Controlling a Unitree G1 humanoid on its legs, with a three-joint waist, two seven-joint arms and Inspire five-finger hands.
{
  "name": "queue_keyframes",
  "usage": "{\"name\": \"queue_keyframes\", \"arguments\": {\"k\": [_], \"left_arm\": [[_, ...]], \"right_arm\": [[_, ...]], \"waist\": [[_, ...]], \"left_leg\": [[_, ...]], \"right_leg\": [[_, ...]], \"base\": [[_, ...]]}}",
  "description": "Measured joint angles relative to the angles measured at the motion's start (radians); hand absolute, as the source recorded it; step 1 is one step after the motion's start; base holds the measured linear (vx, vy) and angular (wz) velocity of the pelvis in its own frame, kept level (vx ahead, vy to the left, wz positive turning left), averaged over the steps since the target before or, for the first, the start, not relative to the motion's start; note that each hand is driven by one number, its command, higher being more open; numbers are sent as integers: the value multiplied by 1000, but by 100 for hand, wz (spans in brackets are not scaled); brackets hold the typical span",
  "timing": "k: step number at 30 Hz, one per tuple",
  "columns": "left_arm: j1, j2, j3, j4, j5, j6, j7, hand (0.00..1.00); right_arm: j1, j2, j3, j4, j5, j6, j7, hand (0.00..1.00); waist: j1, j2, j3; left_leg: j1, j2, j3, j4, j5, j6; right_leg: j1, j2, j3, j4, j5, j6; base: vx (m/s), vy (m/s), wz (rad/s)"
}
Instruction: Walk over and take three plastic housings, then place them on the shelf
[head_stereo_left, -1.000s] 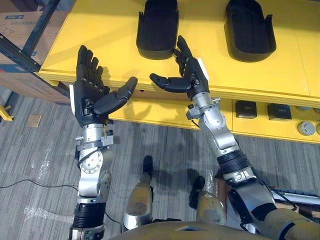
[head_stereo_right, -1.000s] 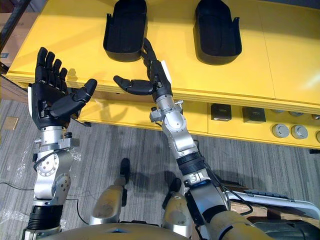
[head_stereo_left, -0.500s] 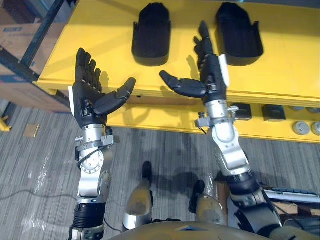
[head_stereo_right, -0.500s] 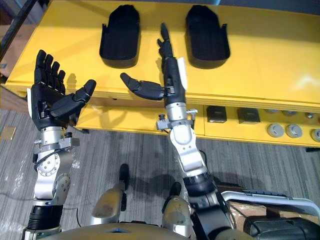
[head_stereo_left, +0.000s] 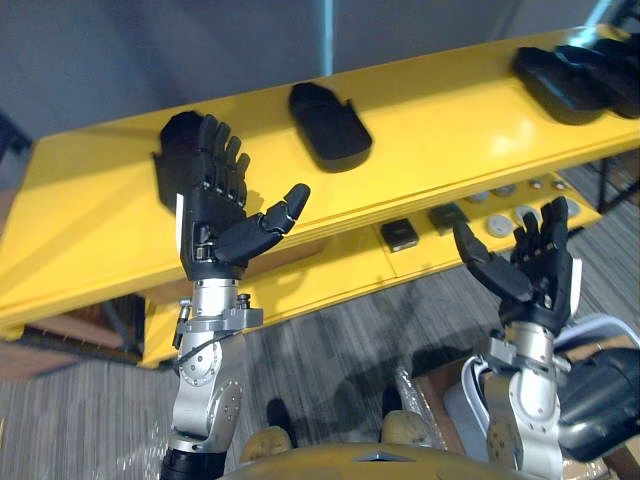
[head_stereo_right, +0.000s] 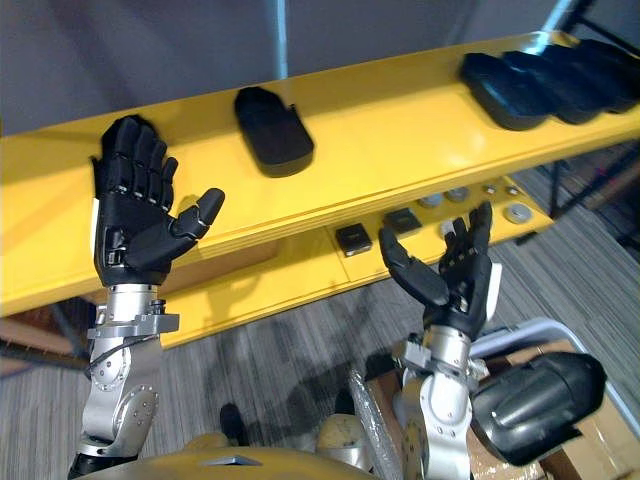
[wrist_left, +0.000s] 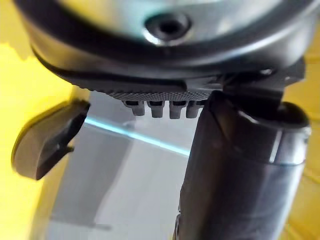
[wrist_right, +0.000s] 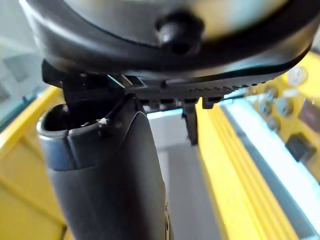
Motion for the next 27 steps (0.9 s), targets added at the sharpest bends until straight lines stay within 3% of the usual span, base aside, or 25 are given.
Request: {"name": "queue_keyframes", "arguments": {"k": [2,5,13,17,19,20,21,23,27], "left_arm": [[-1,1,-24,0,0,0,29,100],[-4,0,-28,2,-14,0,54,100],[-5,14,-41,4,-24,5,64,100],[-5,21,-41,6,-37,6,73,100],[0,23,-38,10,-52,6,93,100],[2,23,-35,15,-52,6,118,100],[3,24,-35,17,-52,6,131,100],[11,22,-37,24,-53,5,150,100],[10,22,-37,43,-56,5,146,100]], "right_arm": [[39,1,-26,-25,44,-9,16,100],[57,1,-22,-65,62,-29,37,100],[36,-16,26,-70,62,-25,33,100],[3,-26,19,-65,84,-25,33,100],[-25,-50,20,-52,84,-25,40,100],[-51,-74,20,-39,86,-26,44,100],[-66,-88,21,-25,100,-26,52,100],[-111,-140,27,25,110,-26,71,100],[-101,-139,38,53,140,-28,80,100]], "waist": [[-28,3,-14],[-38,6,-23],[-24,9,-54],[-25,5,-54],[-10,-4,-54],[8,-1,-54],[12,3,-54],[10,31,-62],[-7,29,-61]], "left_leg": [[7,10,30,0,-9,-7],[3,19,50,0,-13,-9],[-14,18,69,4,-15,-10],[-19,17,100,24,-44,-13],[-69,1,-8,160,-157,-5],[-104,-10,-90,273,-246,8],[-117,-9,-126,328,-285,14],[-153,-4,-287,481,-418,17],[-152,-20,-255,535,-465,41]], "right_leg": [[-4,11,21,-17,9,-2],[-18,22,40,-25,18,-1],[-47,26,74,-32,29,14],[-94,40,159,-32,44,30],[-130,54,245,-25,53,33],[-147,78,317,-25,59,27],[-151,92,346,-25,63,24],[-167,152,442,-30,76,20],[-175,151,503,-29,89,22]], "base": [[22,-21,-40],[18,-23,-24],[12,3,-7],[4,8,-56],[18,28,-124],[10,47,-143],[-12,85,-172],[-50,153,-152],[-26,185,-61]]}}
